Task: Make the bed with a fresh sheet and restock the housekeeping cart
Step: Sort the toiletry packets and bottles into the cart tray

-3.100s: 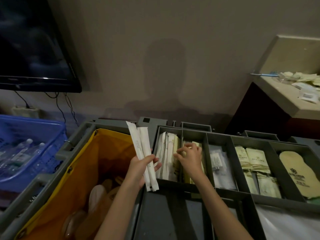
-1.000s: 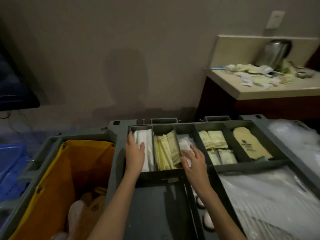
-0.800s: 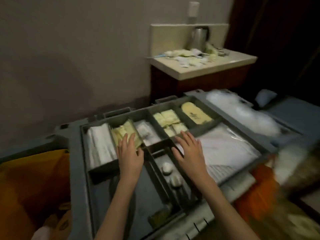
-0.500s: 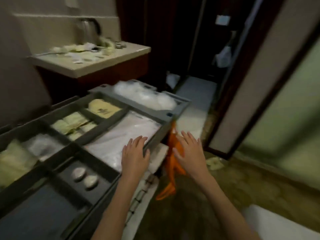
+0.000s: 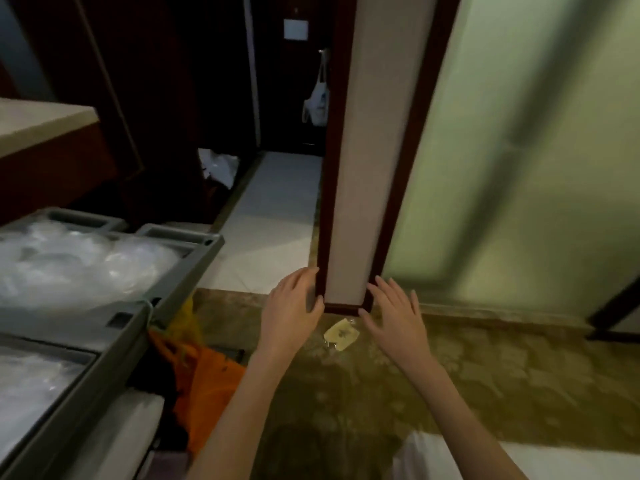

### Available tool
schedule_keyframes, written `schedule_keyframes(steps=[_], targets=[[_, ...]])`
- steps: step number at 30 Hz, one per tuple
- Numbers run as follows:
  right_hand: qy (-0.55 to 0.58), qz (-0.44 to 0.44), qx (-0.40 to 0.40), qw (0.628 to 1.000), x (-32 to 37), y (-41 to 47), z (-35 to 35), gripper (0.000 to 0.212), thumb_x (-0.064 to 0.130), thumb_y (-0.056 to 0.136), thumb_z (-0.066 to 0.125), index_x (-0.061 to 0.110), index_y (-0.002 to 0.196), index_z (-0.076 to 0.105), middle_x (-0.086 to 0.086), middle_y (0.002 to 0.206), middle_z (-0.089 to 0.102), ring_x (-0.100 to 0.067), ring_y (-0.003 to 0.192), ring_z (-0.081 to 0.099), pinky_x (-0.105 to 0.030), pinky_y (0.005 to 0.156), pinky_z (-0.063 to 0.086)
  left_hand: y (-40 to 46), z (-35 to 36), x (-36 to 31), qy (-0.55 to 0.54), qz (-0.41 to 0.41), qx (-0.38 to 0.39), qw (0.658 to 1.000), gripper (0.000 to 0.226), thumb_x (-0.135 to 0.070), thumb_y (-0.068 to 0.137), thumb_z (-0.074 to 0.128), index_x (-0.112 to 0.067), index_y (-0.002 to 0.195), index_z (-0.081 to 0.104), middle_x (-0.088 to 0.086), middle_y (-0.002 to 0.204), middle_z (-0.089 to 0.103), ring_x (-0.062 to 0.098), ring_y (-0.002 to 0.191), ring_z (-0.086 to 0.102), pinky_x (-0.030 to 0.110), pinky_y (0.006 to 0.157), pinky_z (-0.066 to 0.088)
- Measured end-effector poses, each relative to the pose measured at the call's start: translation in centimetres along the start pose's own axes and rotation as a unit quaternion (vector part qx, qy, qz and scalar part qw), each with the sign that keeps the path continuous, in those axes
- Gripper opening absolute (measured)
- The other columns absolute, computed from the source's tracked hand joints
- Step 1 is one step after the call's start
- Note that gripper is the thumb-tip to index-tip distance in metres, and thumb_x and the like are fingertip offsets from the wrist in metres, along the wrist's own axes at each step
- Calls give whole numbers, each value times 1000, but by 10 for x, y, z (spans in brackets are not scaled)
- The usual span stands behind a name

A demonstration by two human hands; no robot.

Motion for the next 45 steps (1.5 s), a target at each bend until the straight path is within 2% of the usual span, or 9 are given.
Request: schedule_keyframes(steps=[6,12,20,26,29,33,35,39,45], targets=[[56,-148,18,987,79,161,29,54,47,98,36,27,147,27,7,157,18,-11,146,5,-41,117,-5,77,-17,92,57,-105,-54,991,54,-33,94,54,-29,144,34,-7,147,39,11,133,38,29,105,37],[83,-268,10,960,165,324,67,54,47,98,36,24,147,30,5,156,23,-12,146,5,-40,115,-9,178,-25,190,75,-203,-109,970,55,-32,93,55,-29,144,35,-3,146,42,15,133,40,40,109,37],[44,-230,37,971,132,518,92,65,56,90,22,26,147,27,7,157,20,-11,146,3,-41,116,-11,422,-26,196,69,-149,-117,979,52,-37,96,48,-30,145,32,-7,148,38,13,136,34,33,111,27],[13,-182,49,982,94,663,129,59,54,97,28,26,148,26,6,157,18,-12,146,3,-42,117,-9,596,-21,205,65,-94,-125,985,53,-34,95,49,-27,145,34,-7,145,41,12,134,36,31,107,30],[8,-211,47,976,120,734,149,74,63,87,12,24,147,30,6,157,20,-12,146,5,-42,116,-8,650,-28,240,59,-114,-139,982,53,-32,94,52,-27,144,36,-7,144,42,11,133,36,30,107,30],[58,-329,33,942,230,805,171,76,60,82,17,19,140,44,1,151,36,-16,144,20,-42,115,-1,664,-66,321,74,-222,-184,955,52,-36,94,50,-32,144,34,-10,146,40,9,134,34,28,109,27],[72,-401,66,911,307,818,184,79,62,80,14,21,142,40,4,153,32,-14,145,17,-42,116,-2,643,-96,367,102,-280,-214,930,52,-38,94,49,-32,144,34,-10,146,40,9,135,34,29,111,26],[103,-536,94,833,462,806,202,57,52,96,33,26,146,31,8,156,22,-9,145,7,-40,116,-5,567,-157,448,137,-414,-270,859,52,-40,96,45,-33,146,31,-11,147,38,9,137,31,32,113,28],[209,-642,128,726,658,748,215,53,46,97,41,24,145,35,7,155,26,-10,145,9,-42,117,-4,471,-232,535,153,-519,-335,771,51,-40,97,45,-32,145,31,-12,147,38,8,137,31,32,112,30]])
Point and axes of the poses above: each hand's wrist, its own y-axis towards the middle knuckle, its own z-axis out of the palm, x = y × z, the point moved 7 cm from there along y, towards the middle knuckle
